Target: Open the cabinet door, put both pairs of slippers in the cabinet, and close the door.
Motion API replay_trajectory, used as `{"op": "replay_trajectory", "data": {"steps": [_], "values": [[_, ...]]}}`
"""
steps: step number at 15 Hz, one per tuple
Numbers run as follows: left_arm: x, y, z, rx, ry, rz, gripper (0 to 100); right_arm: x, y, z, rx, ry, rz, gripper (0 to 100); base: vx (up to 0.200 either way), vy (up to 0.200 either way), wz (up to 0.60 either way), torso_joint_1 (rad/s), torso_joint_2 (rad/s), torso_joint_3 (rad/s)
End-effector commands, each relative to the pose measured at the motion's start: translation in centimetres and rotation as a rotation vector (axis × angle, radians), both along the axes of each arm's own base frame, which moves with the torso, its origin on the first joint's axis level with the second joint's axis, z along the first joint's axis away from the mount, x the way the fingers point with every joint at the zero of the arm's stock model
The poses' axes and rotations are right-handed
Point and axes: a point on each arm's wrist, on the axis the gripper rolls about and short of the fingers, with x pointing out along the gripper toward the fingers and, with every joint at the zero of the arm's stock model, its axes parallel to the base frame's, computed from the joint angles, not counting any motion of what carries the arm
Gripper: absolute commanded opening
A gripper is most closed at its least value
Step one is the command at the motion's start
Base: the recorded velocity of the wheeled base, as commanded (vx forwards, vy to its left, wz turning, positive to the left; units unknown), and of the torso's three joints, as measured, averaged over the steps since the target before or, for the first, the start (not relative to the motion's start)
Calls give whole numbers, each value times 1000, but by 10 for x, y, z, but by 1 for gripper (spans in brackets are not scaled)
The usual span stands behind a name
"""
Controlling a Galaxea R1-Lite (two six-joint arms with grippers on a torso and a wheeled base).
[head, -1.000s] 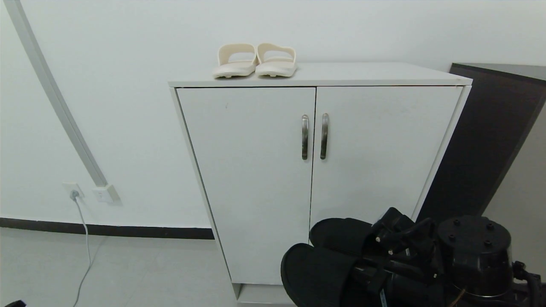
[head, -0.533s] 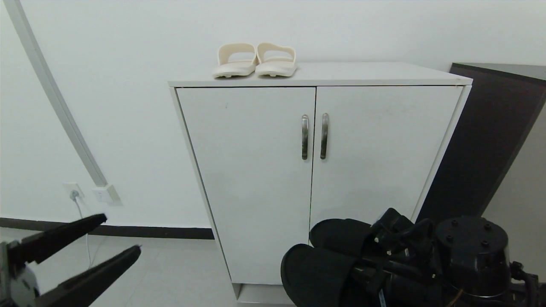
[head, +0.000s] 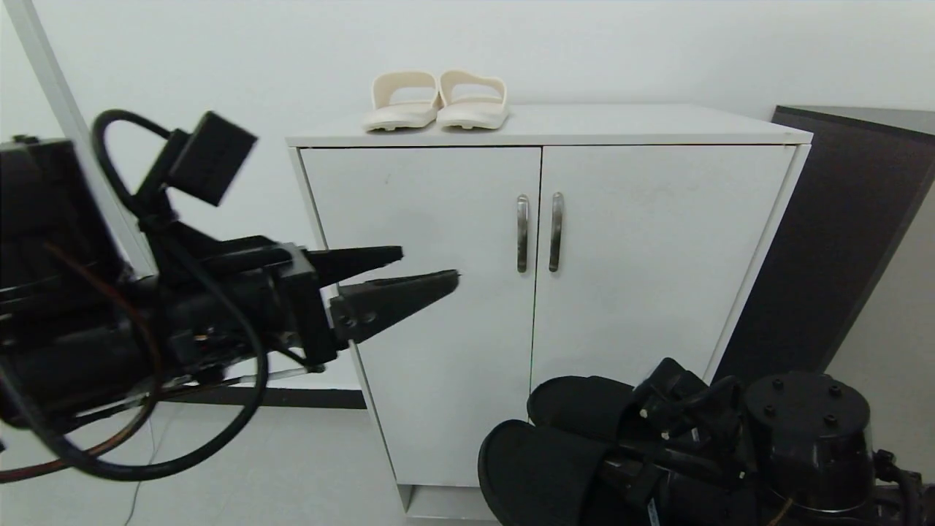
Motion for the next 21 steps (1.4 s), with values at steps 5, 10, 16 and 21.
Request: {"op": "replay_trajectory", "data": {"steps": [5, 10, 16, 21], "values": [[77, -94, -13, -77, 57, -128, 100, -1, 0, 1, 4, -6, 2, 0, 0, 0, 0, 0, 0, 0], [89, -105, -13, -106, 97, -131, 100, 0, 0, 1, 2, -2, 1, 0, 0, 0, 0, 0, 0, 0], [98, -101, -9, -100, 147, -224, 100, 0, 0, 0, -2, 0, 2, 0, 0, 0, 0, 0, 0, 0], [110, -108, -12, -105, 141, -158, 100, 0, 1, -1, -3, 1, 5, 0, 0, 0, 0, 0, 0, 0]]}}
